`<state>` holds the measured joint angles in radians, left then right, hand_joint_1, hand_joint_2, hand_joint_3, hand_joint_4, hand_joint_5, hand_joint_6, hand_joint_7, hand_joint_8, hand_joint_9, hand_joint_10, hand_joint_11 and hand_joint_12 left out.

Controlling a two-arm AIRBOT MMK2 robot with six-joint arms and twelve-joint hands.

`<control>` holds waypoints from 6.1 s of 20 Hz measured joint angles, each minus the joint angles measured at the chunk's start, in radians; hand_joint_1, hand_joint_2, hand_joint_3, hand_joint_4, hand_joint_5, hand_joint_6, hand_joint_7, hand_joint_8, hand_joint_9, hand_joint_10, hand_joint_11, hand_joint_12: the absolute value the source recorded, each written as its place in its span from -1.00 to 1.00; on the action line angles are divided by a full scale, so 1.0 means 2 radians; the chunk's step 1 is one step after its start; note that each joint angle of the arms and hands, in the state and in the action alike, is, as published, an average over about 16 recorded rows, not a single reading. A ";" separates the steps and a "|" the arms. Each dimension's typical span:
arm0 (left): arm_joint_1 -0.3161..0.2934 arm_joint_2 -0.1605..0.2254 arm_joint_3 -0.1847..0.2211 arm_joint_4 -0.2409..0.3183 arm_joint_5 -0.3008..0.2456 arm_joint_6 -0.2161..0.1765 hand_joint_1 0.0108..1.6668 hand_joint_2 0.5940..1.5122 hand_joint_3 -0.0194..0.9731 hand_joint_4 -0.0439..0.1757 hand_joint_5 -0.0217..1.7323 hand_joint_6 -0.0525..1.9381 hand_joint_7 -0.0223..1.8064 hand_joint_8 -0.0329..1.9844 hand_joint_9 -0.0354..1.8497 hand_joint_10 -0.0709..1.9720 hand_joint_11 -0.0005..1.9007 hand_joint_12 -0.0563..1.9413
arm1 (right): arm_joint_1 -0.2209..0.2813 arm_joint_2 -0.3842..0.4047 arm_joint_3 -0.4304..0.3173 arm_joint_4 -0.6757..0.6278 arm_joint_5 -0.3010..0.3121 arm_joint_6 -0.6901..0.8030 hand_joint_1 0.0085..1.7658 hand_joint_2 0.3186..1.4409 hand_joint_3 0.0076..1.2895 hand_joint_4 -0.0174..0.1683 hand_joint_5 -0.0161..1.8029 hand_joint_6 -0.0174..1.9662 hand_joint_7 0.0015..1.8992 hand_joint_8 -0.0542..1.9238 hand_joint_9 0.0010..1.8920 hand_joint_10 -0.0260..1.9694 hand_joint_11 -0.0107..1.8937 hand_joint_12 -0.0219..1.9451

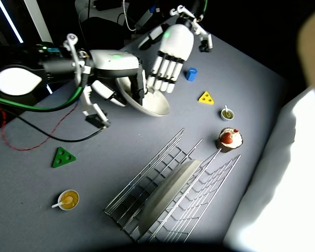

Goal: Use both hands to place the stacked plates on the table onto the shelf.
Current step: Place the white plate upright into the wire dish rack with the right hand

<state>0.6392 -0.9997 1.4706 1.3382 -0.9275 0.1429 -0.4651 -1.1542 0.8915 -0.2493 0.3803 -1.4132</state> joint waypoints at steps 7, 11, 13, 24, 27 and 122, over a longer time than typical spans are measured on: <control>-0.026 0.010 0.032 -0.016 -0.004 -0.002 -0.99 -0.20 -0.97 -0.60 -0.81 -0.94 -0.82 -0.97 -0.81 -0.92 -0.83 -0.93 | 0.027 0.066 -0.067 0.070 -0.013 0.003 0.56 0.02 -0.99 -0.84 0.09 -0.18 0.23 -0.48 0.23 -0.25 0.43 -0.78; -0.033 0.012 0.052 -0.019 -0.007 -0.007 -0.99 -0.20 -0.97 -0.60 -0.81 -0.94 -0.81 -0.97 -0.81 -0.92 -0.83 -0.93 | 0.060 0.101 -0.094 0.115 -0.023 0.006 0.58 0.02 -0.99 -0.83 0.10 -0.11 0.21 -0.44 0.23 -0.31 0.34 -0.50; -0.035 0.013 0.061 -0.019 -0.008 -0.010 -0.99 -0.21 -0.97 -0.60 -0.81 -0.94 -0.81 -0.97 -0.81 -0.92 -0.83 -0.93 | 0.077 0.115 -0.104 0.137 -0.028 0.007 0.60 0.02 -0.99 -0.83 0.11 -0.09 0.21 -0.43 0.24 -0.34 0.29 -0.36; -0.047 0.014 0.095 -0.027 -0.016 -0.022 -0.99 -0.19 -0.97 -0.60 -0.82 -0.94 -0.82 -0.97 -0.81 -0.92 -0.83 -0.93 | 0.160 0.159 -0.112 0.252 -0.068 0.035 0.64 0.02 -0.99 -0.86 0.09 -0.08 0.19 -0.43 0.27 -0.43 0.12 0.23; -0.049 0.014 0.099 -0.028 -0.018 -0.023 -0.99 -0.19 -0.97 -0.60 -0.82 -0.94 -0.82 -0.97 -0.81 -0.92 -0.83 -0.93 | 0.170 0.162 -0.103 0.271 -0.082 0.064 0.65 0.02 -0.99 -0.86 0.08 -0.07 0.18 -0.42 0.27 -0.40 0.12 0.24; -0.064 0.004 0.112 -0.021 -0.008 -0.024 -0.99 -0.18 -0.97 -0.60 -0.78 -0.94 -0.75 -0.97 -0.75 -0.92 -0.79 -0.94 | 0.196 0.108 0.155 0.393 -0.134 0.300 0.67 0.14 -0.99 -0.90 -0.01 -0.14 0.11 -0.30 0.24 -0.32 0.02 0.41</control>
<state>0.5104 -0.9914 1.6955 1.2963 -0.9438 0.0958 -0.0734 -0.9378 1.2018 0.5362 0.1117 -0.8124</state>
